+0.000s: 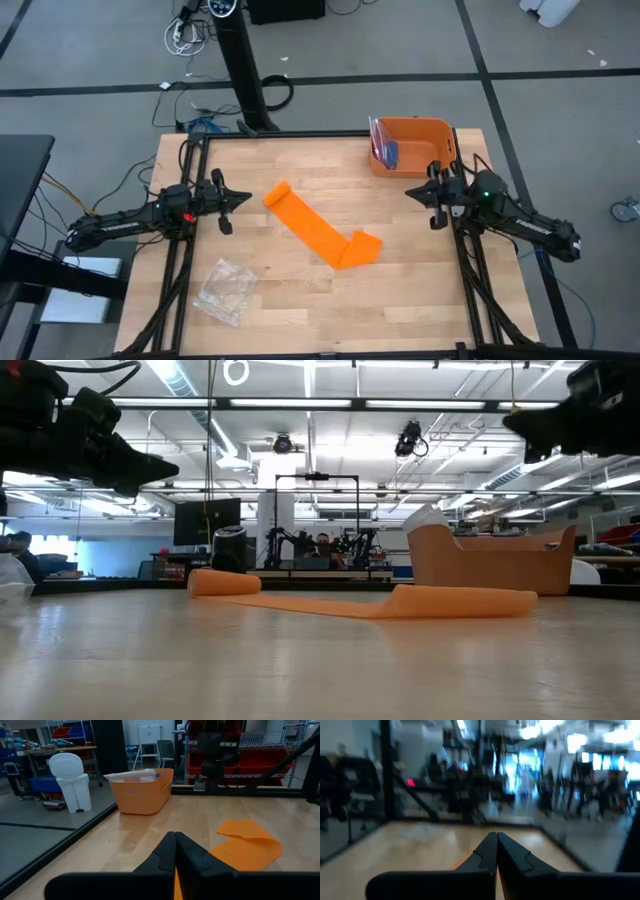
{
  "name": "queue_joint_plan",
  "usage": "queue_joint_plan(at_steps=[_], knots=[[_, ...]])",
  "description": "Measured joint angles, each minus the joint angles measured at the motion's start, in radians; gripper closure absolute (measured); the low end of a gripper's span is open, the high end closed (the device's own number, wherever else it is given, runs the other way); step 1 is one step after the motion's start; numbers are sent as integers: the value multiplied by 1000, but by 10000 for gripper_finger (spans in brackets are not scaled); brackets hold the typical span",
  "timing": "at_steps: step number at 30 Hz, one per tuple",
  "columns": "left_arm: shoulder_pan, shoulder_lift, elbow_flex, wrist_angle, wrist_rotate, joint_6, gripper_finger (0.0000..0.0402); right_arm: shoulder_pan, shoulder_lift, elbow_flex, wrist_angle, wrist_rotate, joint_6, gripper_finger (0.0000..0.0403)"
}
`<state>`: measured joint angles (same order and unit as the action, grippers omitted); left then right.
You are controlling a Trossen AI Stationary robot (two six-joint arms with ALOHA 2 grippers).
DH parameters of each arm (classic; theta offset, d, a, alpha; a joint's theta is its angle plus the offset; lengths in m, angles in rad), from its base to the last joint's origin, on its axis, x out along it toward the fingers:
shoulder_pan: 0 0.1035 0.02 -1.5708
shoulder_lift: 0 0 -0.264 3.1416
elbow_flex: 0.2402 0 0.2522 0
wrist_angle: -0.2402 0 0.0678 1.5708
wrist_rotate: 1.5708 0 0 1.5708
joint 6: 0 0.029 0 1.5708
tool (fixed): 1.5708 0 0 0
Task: Roll bandage
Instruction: Roll the orange bandage
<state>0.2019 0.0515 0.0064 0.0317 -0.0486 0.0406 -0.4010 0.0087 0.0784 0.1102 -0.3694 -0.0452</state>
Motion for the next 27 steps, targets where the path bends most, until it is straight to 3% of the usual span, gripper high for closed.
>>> queue_joint_plan(at_steps=[5,11,18,27], knots=[[0,0,0,0,0,0,390,65,55,0,117,-2,42,399],[0,0,0,0,0,0,390,140,220,0,210,1,184,396],[0,0,0,0,0,0,390,206,476,0,217,140,312,378],[0,0,0,0,0,0,390,308,796,50,282,243,392,357]])
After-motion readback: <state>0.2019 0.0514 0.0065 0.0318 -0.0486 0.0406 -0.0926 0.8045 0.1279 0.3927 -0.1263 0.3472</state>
